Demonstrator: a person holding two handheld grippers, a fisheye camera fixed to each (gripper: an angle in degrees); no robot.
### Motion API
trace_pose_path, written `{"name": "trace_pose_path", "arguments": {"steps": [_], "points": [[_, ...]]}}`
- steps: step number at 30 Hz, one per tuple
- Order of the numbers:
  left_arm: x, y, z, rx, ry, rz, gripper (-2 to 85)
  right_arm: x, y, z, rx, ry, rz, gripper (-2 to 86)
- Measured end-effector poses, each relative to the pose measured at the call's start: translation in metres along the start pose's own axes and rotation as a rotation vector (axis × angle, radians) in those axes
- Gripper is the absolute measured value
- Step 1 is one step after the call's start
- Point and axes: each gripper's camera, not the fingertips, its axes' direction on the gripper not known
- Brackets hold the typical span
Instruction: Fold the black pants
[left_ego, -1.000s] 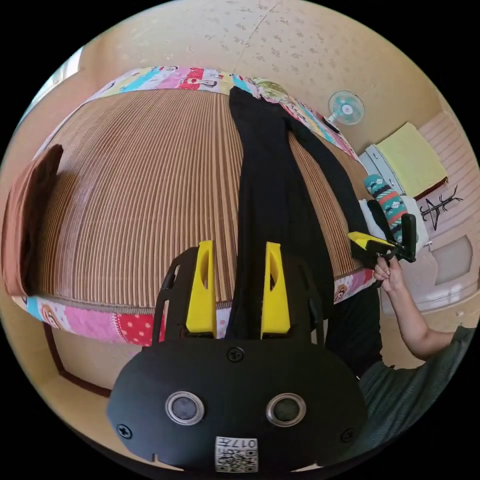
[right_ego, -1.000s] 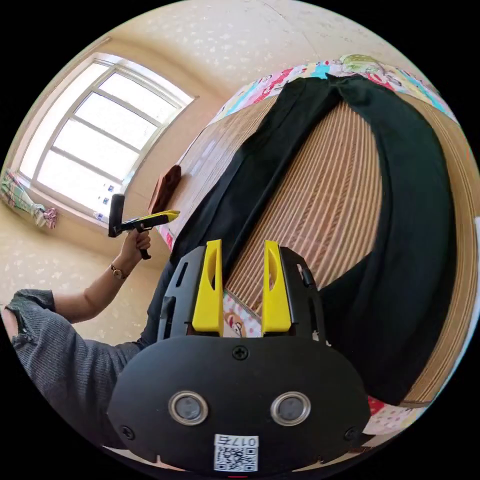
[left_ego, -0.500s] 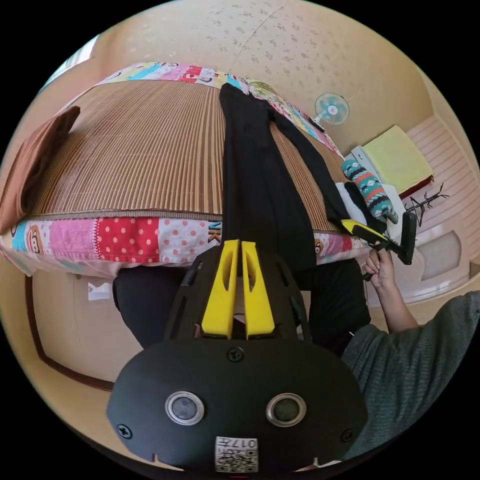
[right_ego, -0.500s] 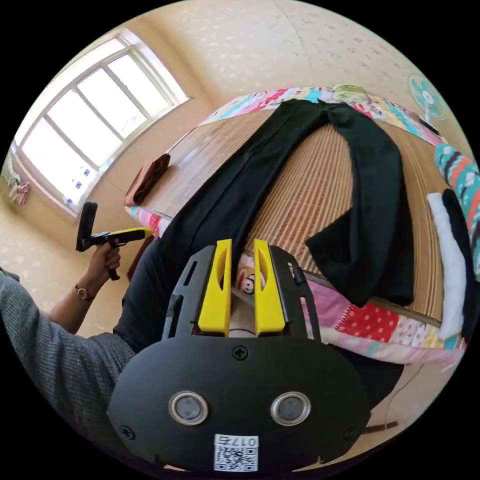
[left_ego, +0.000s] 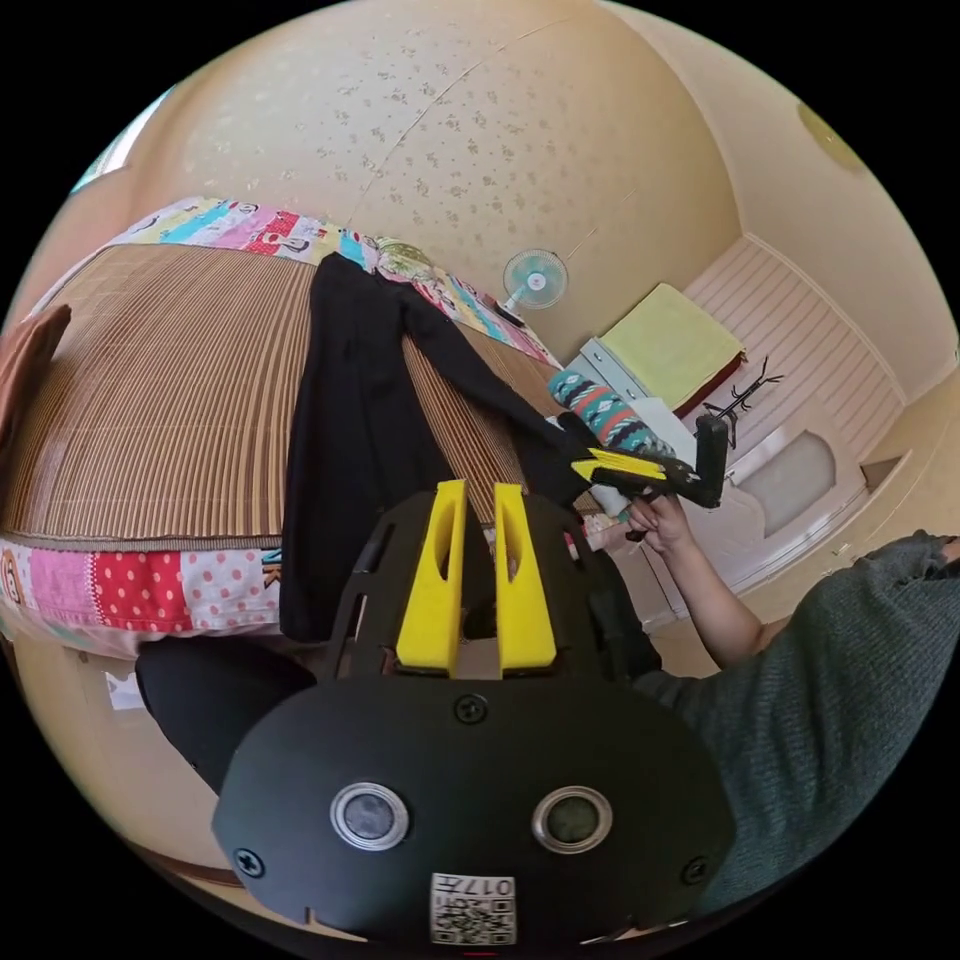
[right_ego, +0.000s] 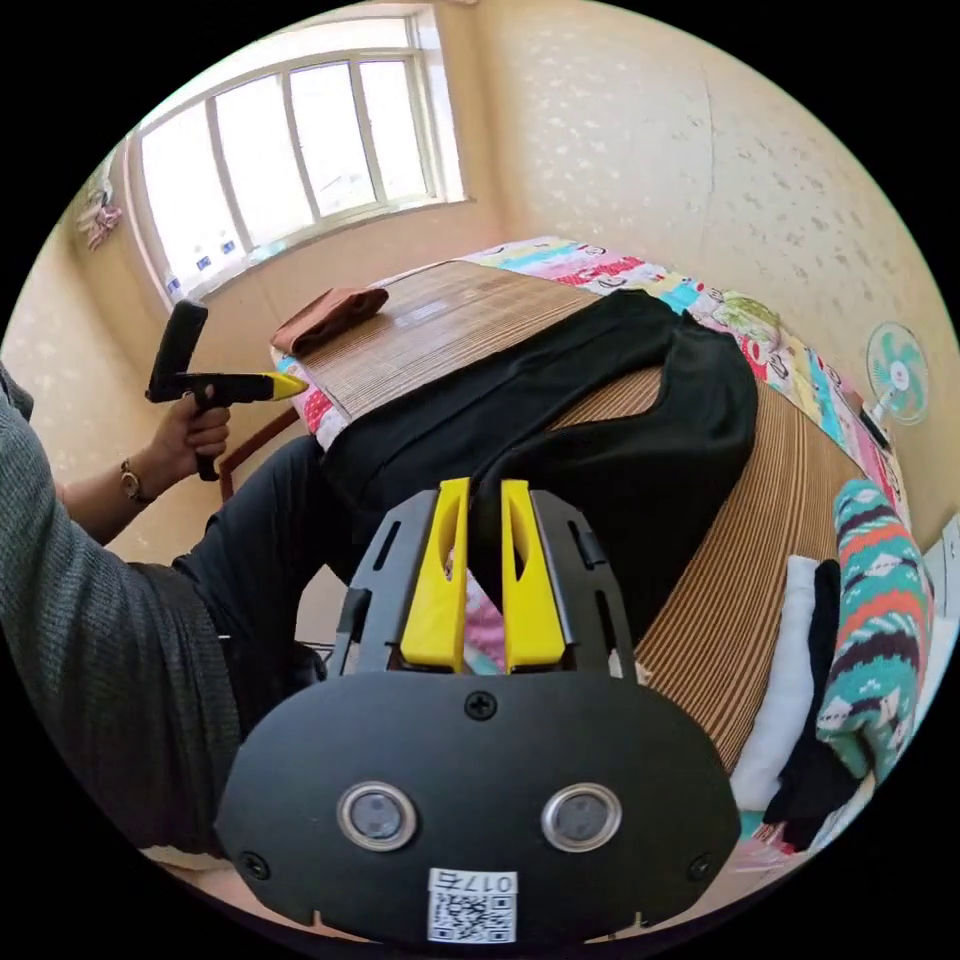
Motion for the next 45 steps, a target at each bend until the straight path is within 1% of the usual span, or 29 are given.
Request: {"name": "trace_pose_path", "arguments": {"steps": [2, 4, 5, 6, 7, 8, 9, 11, 12, 13, 14, 15, 17, 18, 19, 21, 22, 23, 27, 30, 31, 32, 34, 37, 39, 41, 42, 44, 45], "points": [[0.002, 0.002, 0.013, -0.044, 0.024, -0.02, 6.7, 0.018, 0.005, 0.002, 0.005, -0.074, 0.079, 7.4], [0.005, 0.004, 0.014, -0.049, 0.053, -0.015, 7.2, 0.038, 0.025, -0.013, 0.118, -0.091, 0.224, 8.5], [0.009, 0.007, 0.013, -0.041, 0.049, -0.008, 7.3, 0.054, 0.043, -0.02, 0.162, -0.053, 0.357, 9.4], [0.01, 0.008, 0.011, -0.036, 0.041, -0.005, 7.5, 0.071, 0.062, -0.02, 0.142, 0.027, 0.507, 10.3], [0.012, 0.012, 0.009, -0.03, 0.018, 0.001, 7.7, 0.08, 0.072, -0.017, 0.108, 0.07, 0.575, 10.7], [0.012, 0.016, 0.009, -0.032, -0.012, 0.002, 8.0, 0.095, 0.089, -0.007, 0.021, 0.115, 0.679, 11.2], [0.011, 0.019, 0.01, -0.037, -0.028, -0.002, 8.1, 0.108, 0.103, 0.006, -0.058, 0.084, 0.728, 10.9], [0.004, 0.023, 0.018, -0.076, -0.063, -0.035, 9.7, 0.117, 0.119, 0.023, -0.132, -0.03, 0.726, 8.5], [0.001, 0.022, 0.02, -0.085, -0.057, -0.042, 9.8, 0.118, 0.129, 0.025, -0.117, -0.092, 0.716, 5.8], [-0.003, 0.021, 0.022, -0.094, -0.034, -0.057, 9.9, 0.119, 0.134, 0.022, -0.092, -0.136, 0.716, 5.3], [-0.005, 0.018, 0.022, -0.091, -0.013, -0.073, 9.8, 0.121, 0.144, 0.007, 0.008, -0.273, 0.691, 4.4], [-0.006, 0.017, 0.021, -0.084, -0.007, -0.081, 9.5, 0.123, 0.16, -0.016, 0.197, -0.452, 0.646, 3.8], [-0.002, 0.012, 0.013, -0.029, 0.009, -0.064, 8.3, 0.132, 0.194, -0.044, 0.436, -0.631, 0.636, 3.1], [0.0, 0.012, 0.011, -0.018, 0.008, -0.05, 8.0, 0.138, 0.214, -0.052, 0.482, -0.661, 0.649, 2.8], [0.003, 0.012, 0.012, -0.007, -0.009, -0.022, 7.1, 0.142, 0.222, -0.054, 0.462, -0.633, 0.667, 2.6], [0.003, 0.012, 0.022, -0.032, -0.072, -0.001, 6.5, 0.154, 0.247, -0.048, 0.188, -0.343, 0.833, 2.3], [-0.001, 0.011, 0.035, -0.072, -0.121, -0.001, 6.5, 0.156, 0.249, -0.046, 0.141, -0.305, 0.847, 2.3], [-0.007, 0.009, 0.051, -0.121, -0.15, -0.008, 6.4, 0.158, 0.252, -0.045, 0.102, -0.285, 0.852, 2.2], [-0.029, 0.002, 0.098, -0.24, -0.234, -0.028, 6.4, 0.164, 0.253, -0.049, 0.13, -0.313, 0.878, 2.0], [-0.051, 0.009, 0.149, -0.463, -0.392, -0.048, 3.5, 0.167, 0.259, -0.051, 0.121, -0.314, 0.9, 1.9], [-0.058, 0.016, 0.154, -0.46, -0.386, -0.071, 1.8, 0.166, 0.262, -0.052, 0.131, -0.321, 0.898, 1.9], [-0.065, 0.022, 0.146, -0.423, -0.357, -0.142, 0.3, 0.165, 0.267, -0.055, 0.156, -0.341, 0.893, 1.9], [-0.073, 0.03, 0.141, -0.436, -0.314, -0.212, -0.5, 0.162, 0.277, -0.061, 0.193, -0.369, 0.883, 1.9], [-0.075, 0.045, 0.137, -0.503, -0.289, -0.215, -0.8, 0.154, 0.29, -0.07, 0.222, -0.418, 0.841, 1.9], [-0.071, 0.053, 0.125, -0.489, -0.238, -0.205, -0.8, 0.144, 0.29, -0.083, 0.219, -0.399, 0.8, 1.8], [-0.06, 0.06, 0.099, -0.403, -0.119, -0.191, -0.6, 0.134, 0.279, -0.098, 0.229, -0.377, 0.738, 1.7], [-0.057, 0.06, 0.092, -0.371, -0.09, -0.189, -0.4, 0.126, 0.266, -0.107, 0.246, -0.371, 0.685, 1.7], [-0.037, 0.048, 0.072, -0.259, 0.035, -0.155, 1.2, 0.115, 0.241, -0.117, 0.278, -0.394, 0.584, 1.7], [-0.03, 0.042, 0.071, -0.244, 0.069, -0.137, 1.8, 0.107, 0.22, -0.117, 0.29, -0.419, 0.515, 1.7]]}}
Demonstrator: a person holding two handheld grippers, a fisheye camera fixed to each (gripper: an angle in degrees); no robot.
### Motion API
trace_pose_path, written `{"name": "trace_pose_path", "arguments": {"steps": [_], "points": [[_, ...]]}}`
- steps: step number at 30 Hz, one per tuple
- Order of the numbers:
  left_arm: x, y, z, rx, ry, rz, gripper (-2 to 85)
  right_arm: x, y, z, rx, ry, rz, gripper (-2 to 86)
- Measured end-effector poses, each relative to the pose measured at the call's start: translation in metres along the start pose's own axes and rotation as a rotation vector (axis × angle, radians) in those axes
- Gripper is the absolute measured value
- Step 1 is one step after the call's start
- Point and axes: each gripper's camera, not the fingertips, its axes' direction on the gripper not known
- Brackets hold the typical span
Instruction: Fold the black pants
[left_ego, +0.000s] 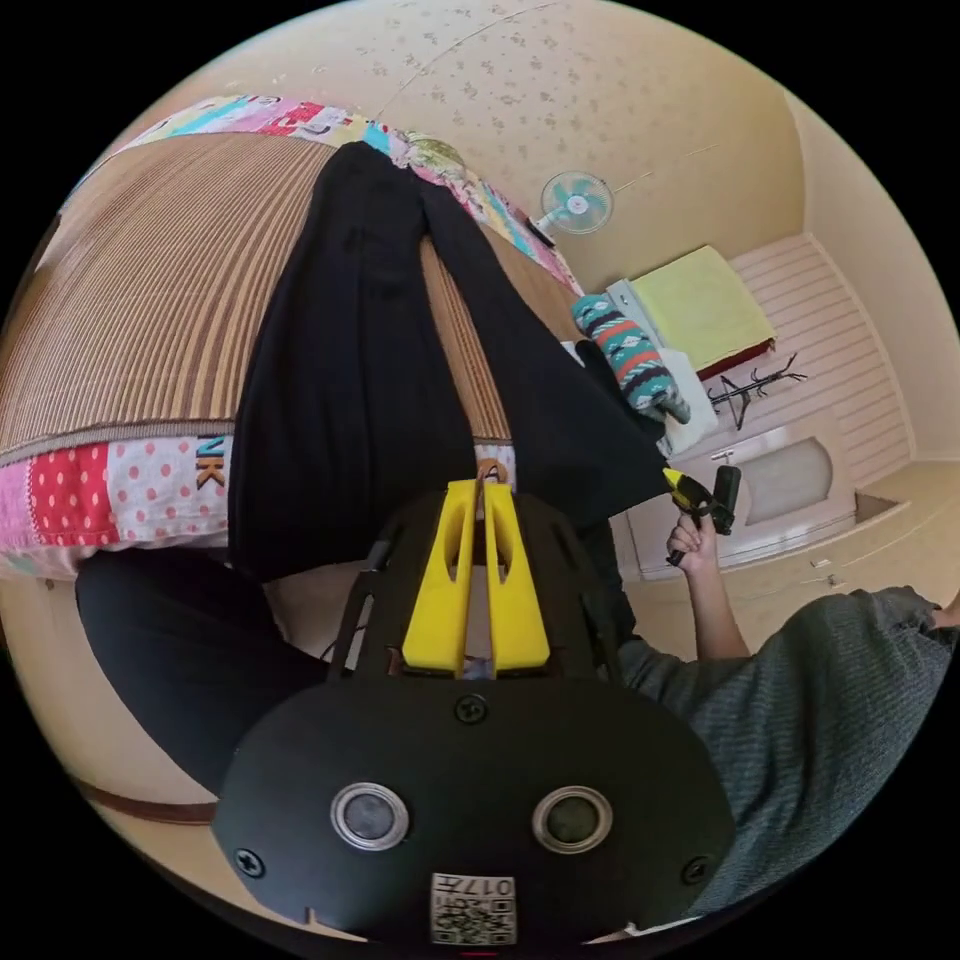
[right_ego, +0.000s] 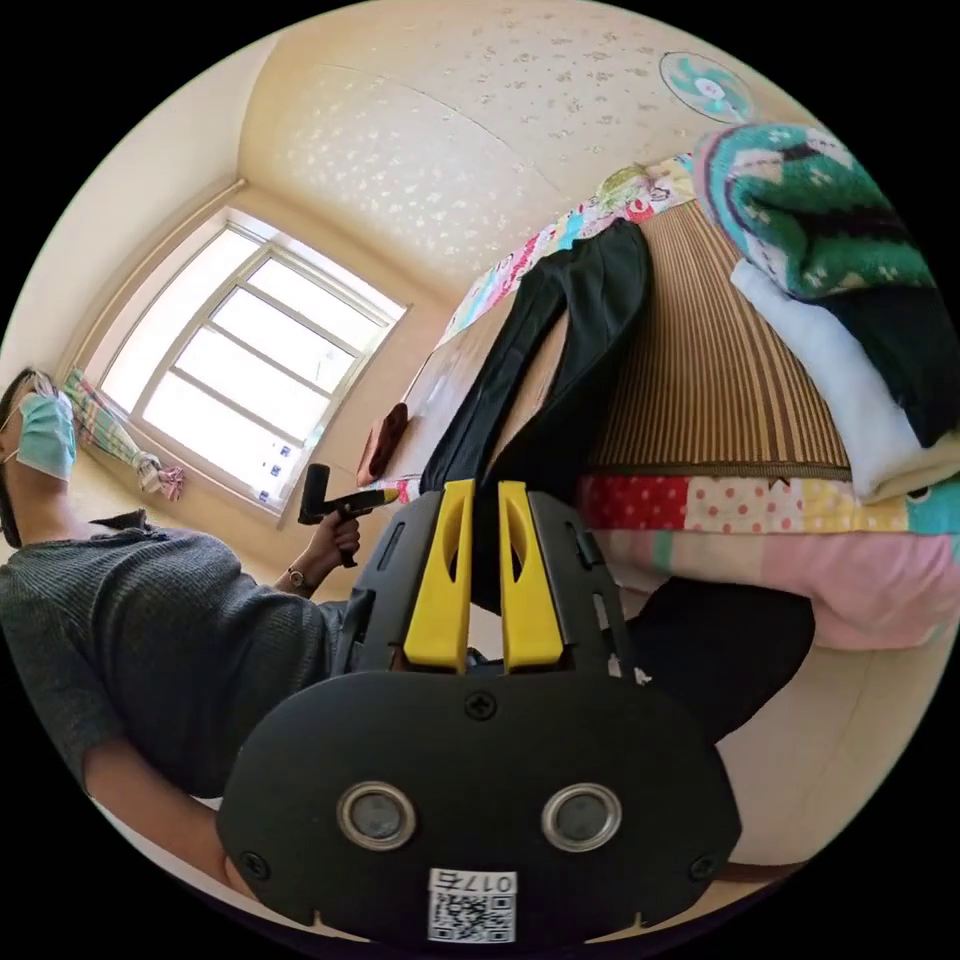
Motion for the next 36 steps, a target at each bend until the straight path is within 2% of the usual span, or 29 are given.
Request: {"name": "trace_pose_path", "arguments": {"steps": [2, 5, 7, 9, 11, 14, 16, 19, 21, 25, 27, 30, 36], "points": [[0.027, -0.03, 0.006, -0.012, 0.116, 0.064, 11.0, -0.019, -0.02, 0.024, -0.048, -0.057, -0.069, 1.9], [0.042, -0.076, 0.034, -0.071, 0.274, 0.022, 21.9, -0.047, -0.047, 0.083, -0.171, -0.119, -0.172, 2.4], [0.044, -0.097, 0.054, -0.101, 0.313, -0.017, 22.3, -0.062, -0.056, 0.118, -0.248, -0.128, -0.213, 2.8], [0.049, -0.112, 0.075, -0.175, 0.272, -0.01, 21.0, -0.085, -0.061, 0.157, -0.335, -0.111, -0.281, 3.6], [0.054, -0.116, 0.095, -0.276, 0.173, 0.028, 11.9, -0.097, -0.061, 0.172, -0.394, -0.134, -0.319, 4.5], [0.052, -0.103, 0.097, -0.276, 0.088, 0.075, 2.0, -0.093, -0.064, 0.167, -0.536, -0.149, -0.377, 6.0], [0.046, -0.092, 0.094, -0.246, 0.11, 0.077, 1.0, -0.078, -0.08, 0.151, -0.58, -0.121, -0.368, 6.6], [0.043, -0.078, 0.092, -0.203, 0.159, 0.092, 0.3, -0.043, -0.141, 0.124, -0.491, 0.068, -0.279, 9.2], [0.044, -0.072, 0.094, -0.188, 0.178, 0.1, 0.1, -0.003, -0.208, 0.124, -0.371, 0.201, -0.153, 14.0], [0.047, -0.062, 0.105, -0.182, 0.209, 0.124, -0.2, 0.078, -0.299, 0.153, -0.194, 0.172, 0.015, 17.9], [0.048, -0.059, 0.108, -0.186, 0.209, 0.133, -0.2, 0.143, -0.343, 0.183, -0.121, 0.128, 0.214, 18.9], [0.045, -0.054, 0.108, -0.185, 0.209, 0.148, -0.3, 0.203, -0.38, 0.212, -0.026, 0.092, 0.389, 19.6], [0.03, -0.046, 0.098, -0.174, 0.223, 0.181, -0.3, 0.239, -0.436, 0.243, 0.089, 0.228, 0.465, 15.5]]}}
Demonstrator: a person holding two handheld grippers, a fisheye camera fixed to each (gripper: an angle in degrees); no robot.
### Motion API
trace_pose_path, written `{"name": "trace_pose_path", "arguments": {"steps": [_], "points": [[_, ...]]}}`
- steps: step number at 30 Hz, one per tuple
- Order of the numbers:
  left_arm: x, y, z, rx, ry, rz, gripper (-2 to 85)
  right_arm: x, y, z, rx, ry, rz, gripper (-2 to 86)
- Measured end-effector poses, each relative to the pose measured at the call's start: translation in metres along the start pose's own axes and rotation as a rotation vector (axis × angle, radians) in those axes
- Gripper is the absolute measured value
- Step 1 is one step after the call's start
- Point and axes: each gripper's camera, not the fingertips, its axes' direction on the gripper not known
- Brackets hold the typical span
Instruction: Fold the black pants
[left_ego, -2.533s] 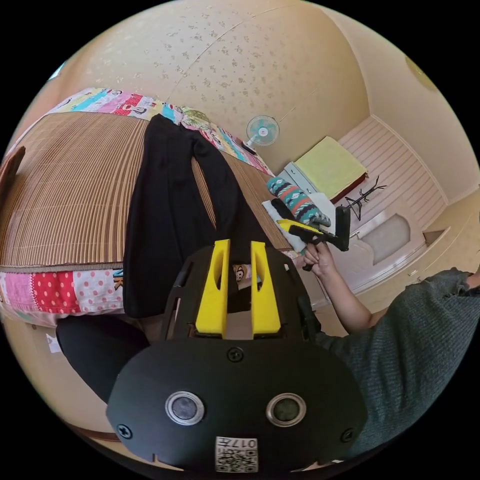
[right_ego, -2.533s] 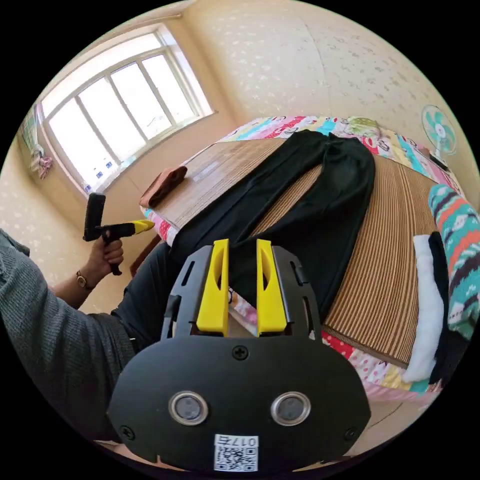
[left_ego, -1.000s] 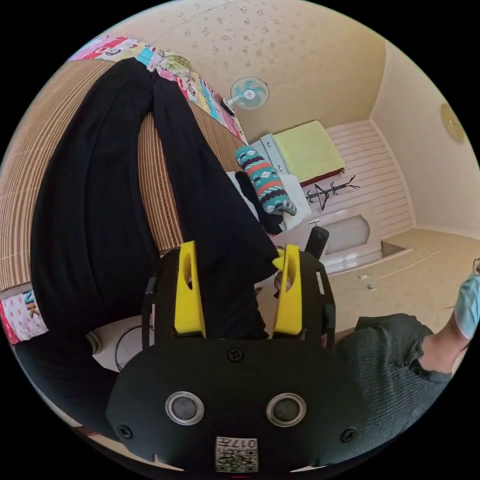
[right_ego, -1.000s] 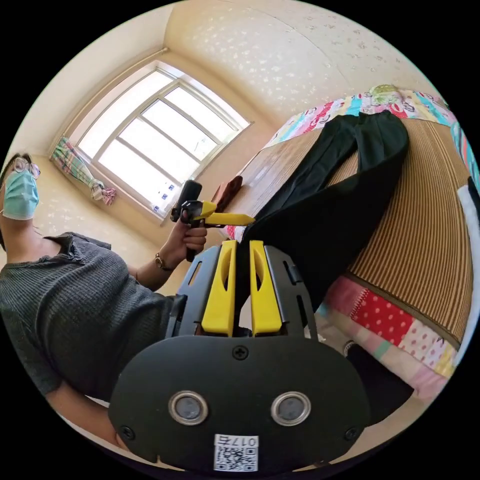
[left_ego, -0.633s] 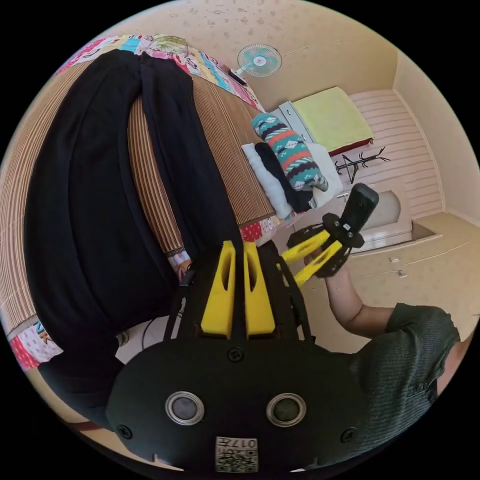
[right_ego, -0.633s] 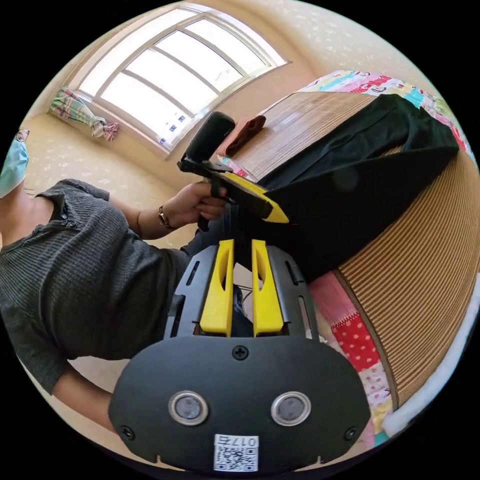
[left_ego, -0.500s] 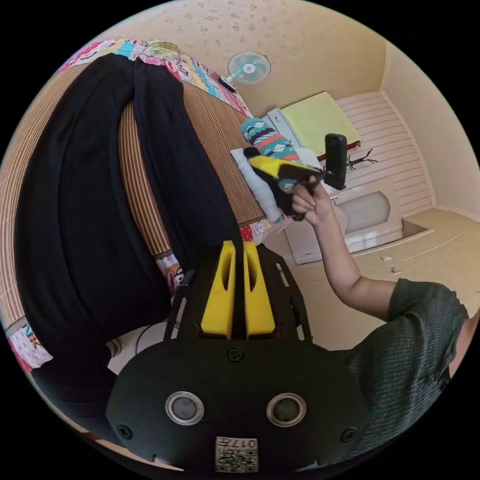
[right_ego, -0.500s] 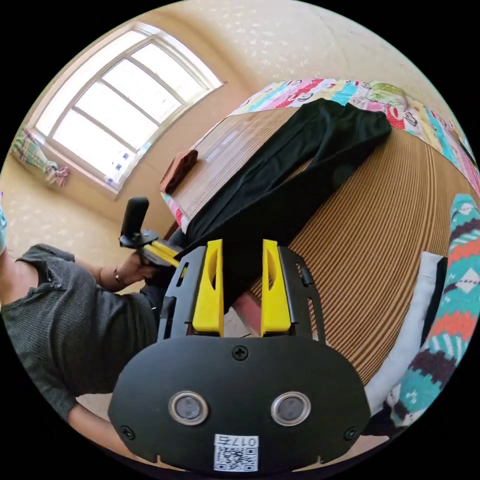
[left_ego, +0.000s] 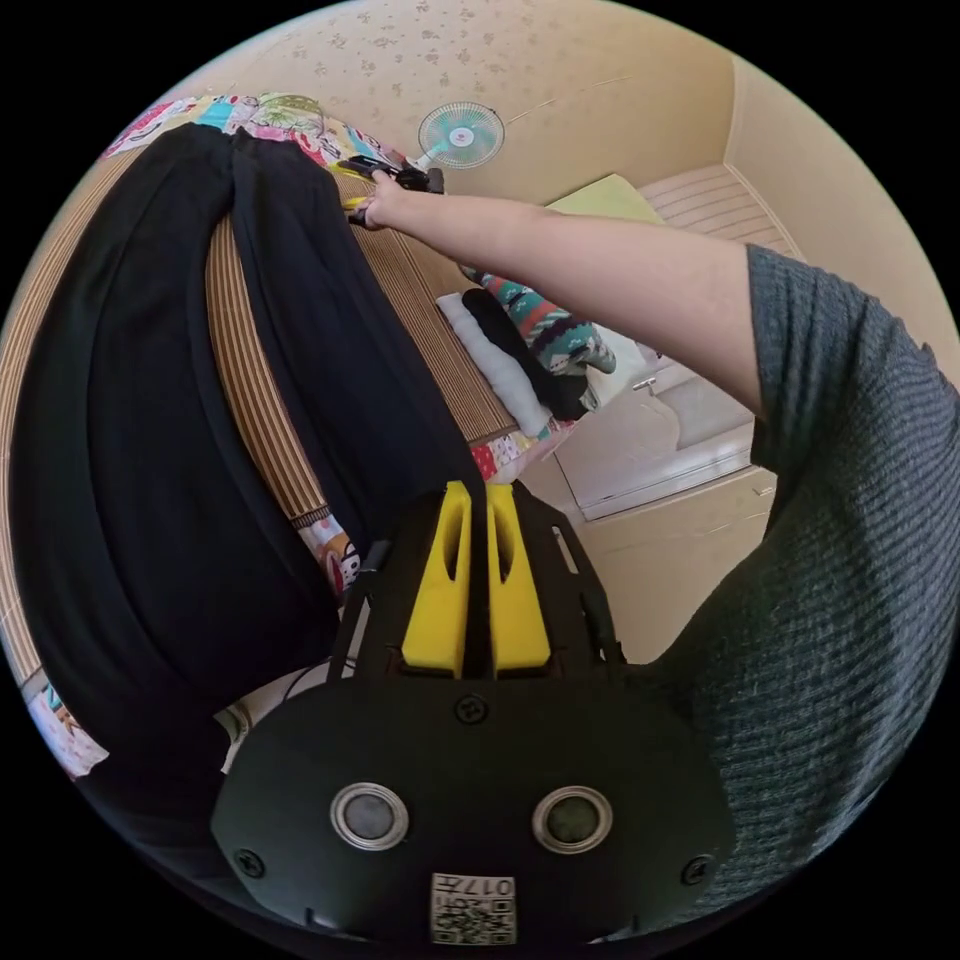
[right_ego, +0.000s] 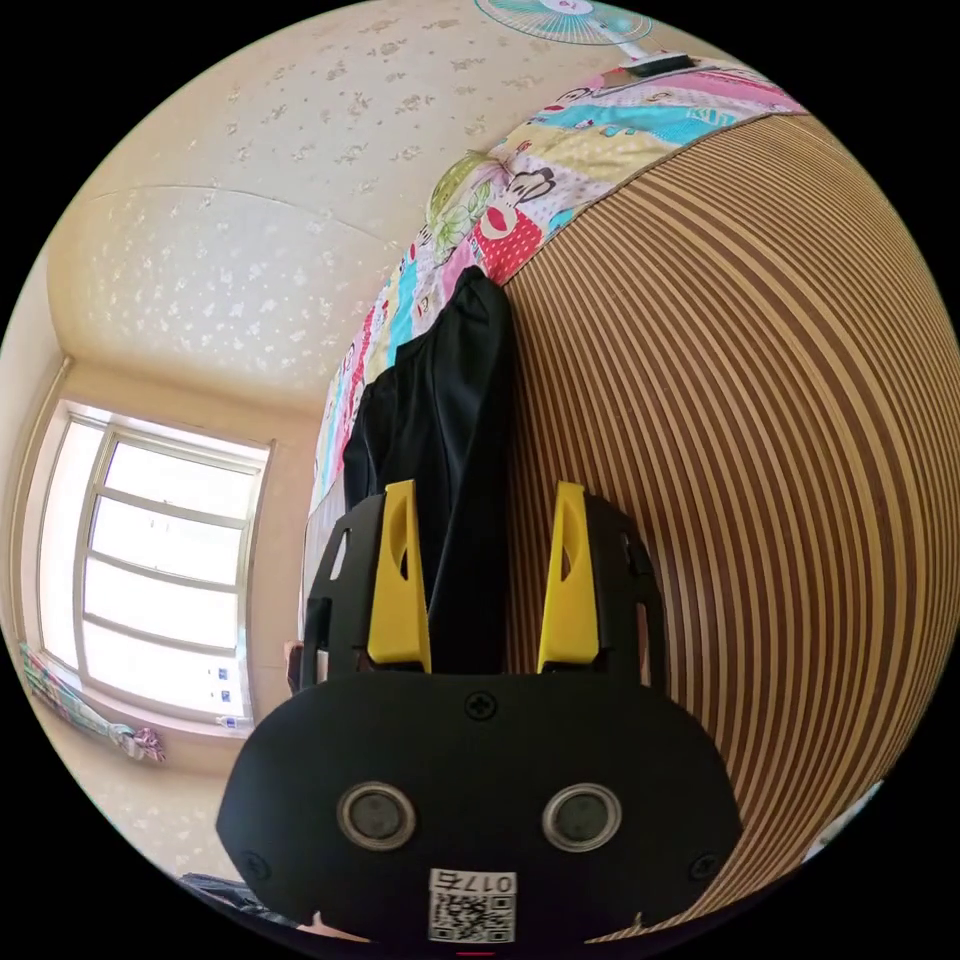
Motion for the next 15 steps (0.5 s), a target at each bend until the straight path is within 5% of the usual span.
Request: {"name": "trace_pose_path", "arguments": {"steps": [5, 9, 12, 15], "points": [[-0.025, 0.02, -0.016, 0.04, 0.069, 0.001, -0.4, -0.072, -0.025, 0.022, 0.035, 0.308, -0.156, 3.0], [-0.037, 0.045, -0.047, 0.099, 0.085, -0.014, -0.6, -0.217, 0.008, 0.059, 0.128, 0.555, -0.561, 1.8], [-0.04, 0.079, -0.09, 0.214, 0.06, -0.062, -0.6, -0.312, 0.053, 0.1, 0.174, 0.541, -0.791, 1.9], [-0.043, 0.113, -0.124, 0.296, -0.03, -0.14, -0.4, -0.356, 0.064, 0.143, 0.063, 0.325, -0.769, 2.9]]}}
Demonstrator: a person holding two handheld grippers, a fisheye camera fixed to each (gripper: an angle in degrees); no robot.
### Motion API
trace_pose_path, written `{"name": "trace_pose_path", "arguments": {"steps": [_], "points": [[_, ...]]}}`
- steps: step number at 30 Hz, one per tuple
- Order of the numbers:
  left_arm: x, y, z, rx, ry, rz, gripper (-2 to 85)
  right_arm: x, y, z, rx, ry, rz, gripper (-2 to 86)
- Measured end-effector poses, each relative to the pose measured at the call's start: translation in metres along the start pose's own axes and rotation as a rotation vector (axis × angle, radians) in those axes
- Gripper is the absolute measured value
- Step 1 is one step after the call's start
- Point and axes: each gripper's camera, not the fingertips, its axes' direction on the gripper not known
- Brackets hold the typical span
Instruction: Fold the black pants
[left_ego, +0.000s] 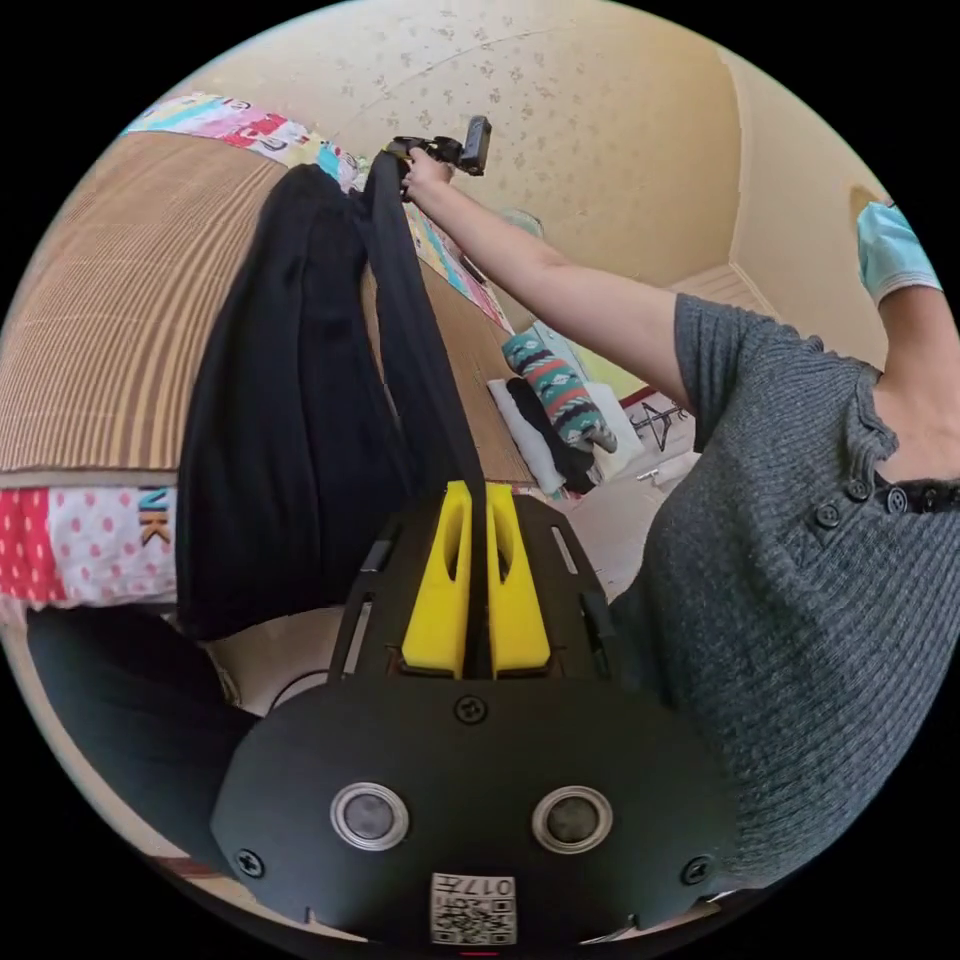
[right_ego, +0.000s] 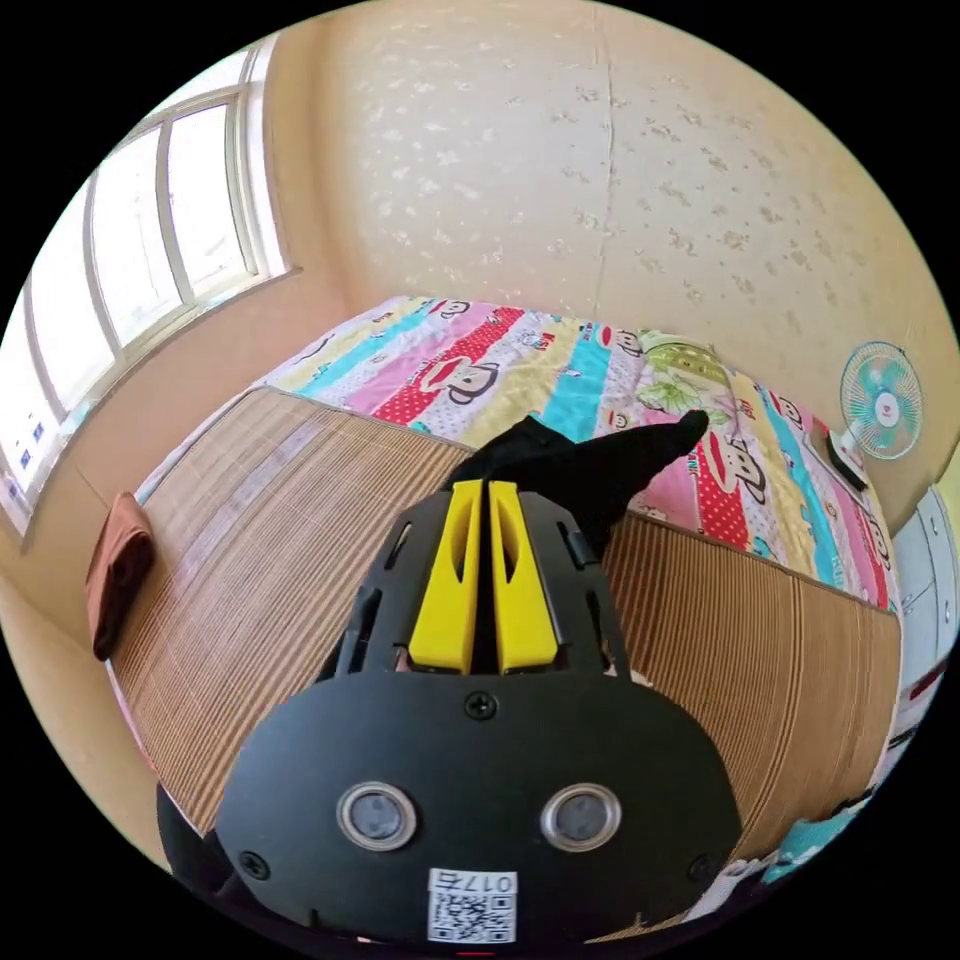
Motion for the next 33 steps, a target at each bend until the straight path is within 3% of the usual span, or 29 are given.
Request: {"name": "trace_pose_path", "arguments": {"steps": [6, 9, 15, 21, 24, 27, 29, 33], "points": [[-0.026, 0.03, -0.035, -0.028, -0.307, -0.138, 1.1, -0.022, 0.048, 0.005, 0.008, -0.443, 0.109, 6.8], [-0.036, 0.033, -0.033, -0.08, -0.369, -0.119, 2.1, -0.027, 0.127, -0.031, -0.027, -0.44, 0.066, 8.9], [-0.057, 0.027, -0.025, -0.127, -0.321, -0.154, 2.9, -0.028, 0.331, -0.118, -0.213, -0.374, 0.124, 12.2], [-0.057, 0.02, -0.021, -0.15, -0.321, -0.141, 2.4, -0.057, 0.462, -0.153, -0.371, -0.413, 0.243, 10.1], [-0.059, 0.014, -0.014, -0.201, -0.341, -0.139, 1.9, -0.069, 0.473, -0.152, -0.44, -0.377, 0.243, 4.2], [-0.052, 0.003, -0.012, -0.26, -0.298, -0.083, 1.3, -0.075, 0.463, -0.185, -0.363, -0.371, 0.184, 2.7], [-0.031, -0.003, -0.033, -0.195, -0.108, 0.082, 0.8, -0.08, 0.458, -0.209, -0.294, -0.43, 0.163, 2.2], [-0.031, 0.002, -0.071, -0.086, 0.041, 0.171, 0.9, -0.08, 0.465, -0.227, -0.217, -0.588, 0.183, 2.0]]}}
